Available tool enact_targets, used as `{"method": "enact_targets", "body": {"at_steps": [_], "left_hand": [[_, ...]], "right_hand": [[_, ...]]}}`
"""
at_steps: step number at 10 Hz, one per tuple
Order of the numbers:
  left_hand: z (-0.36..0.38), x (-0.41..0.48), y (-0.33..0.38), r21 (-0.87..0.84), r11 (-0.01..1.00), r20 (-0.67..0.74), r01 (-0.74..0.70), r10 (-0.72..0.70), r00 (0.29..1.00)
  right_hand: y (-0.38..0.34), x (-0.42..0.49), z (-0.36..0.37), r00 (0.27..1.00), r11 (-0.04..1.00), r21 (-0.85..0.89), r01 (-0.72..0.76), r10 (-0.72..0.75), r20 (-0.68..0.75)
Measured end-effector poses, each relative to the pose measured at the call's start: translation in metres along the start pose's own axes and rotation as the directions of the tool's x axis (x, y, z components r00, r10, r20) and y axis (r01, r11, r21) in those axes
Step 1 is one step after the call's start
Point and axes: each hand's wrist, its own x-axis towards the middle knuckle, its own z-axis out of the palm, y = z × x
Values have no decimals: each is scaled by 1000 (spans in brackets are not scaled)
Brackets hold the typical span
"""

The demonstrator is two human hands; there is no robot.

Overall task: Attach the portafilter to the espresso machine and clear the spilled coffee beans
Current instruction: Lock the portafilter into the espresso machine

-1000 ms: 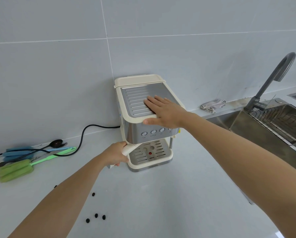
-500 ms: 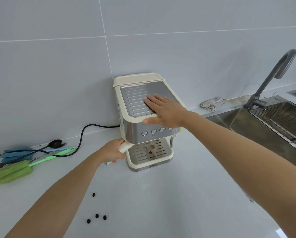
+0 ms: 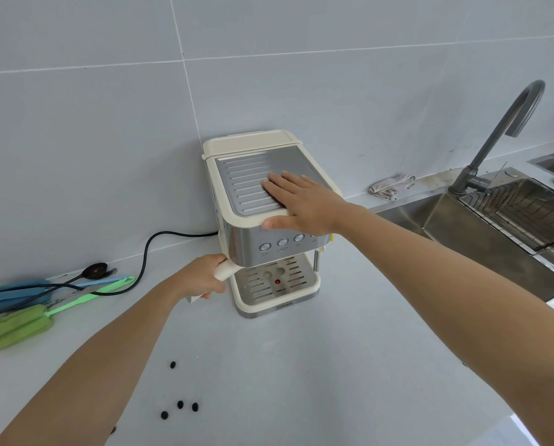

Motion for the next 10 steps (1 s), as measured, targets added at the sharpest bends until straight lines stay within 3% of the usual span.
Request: {"method": "enact_targets", "body": {"at_steps": [10], "left_hand": [[-4, 8, -2, 66, 997, 40, -27, 25, 999]], "right_hand": [[-1, 0, -1, 1000, 1000, -11, 16, -17, -25]]}}
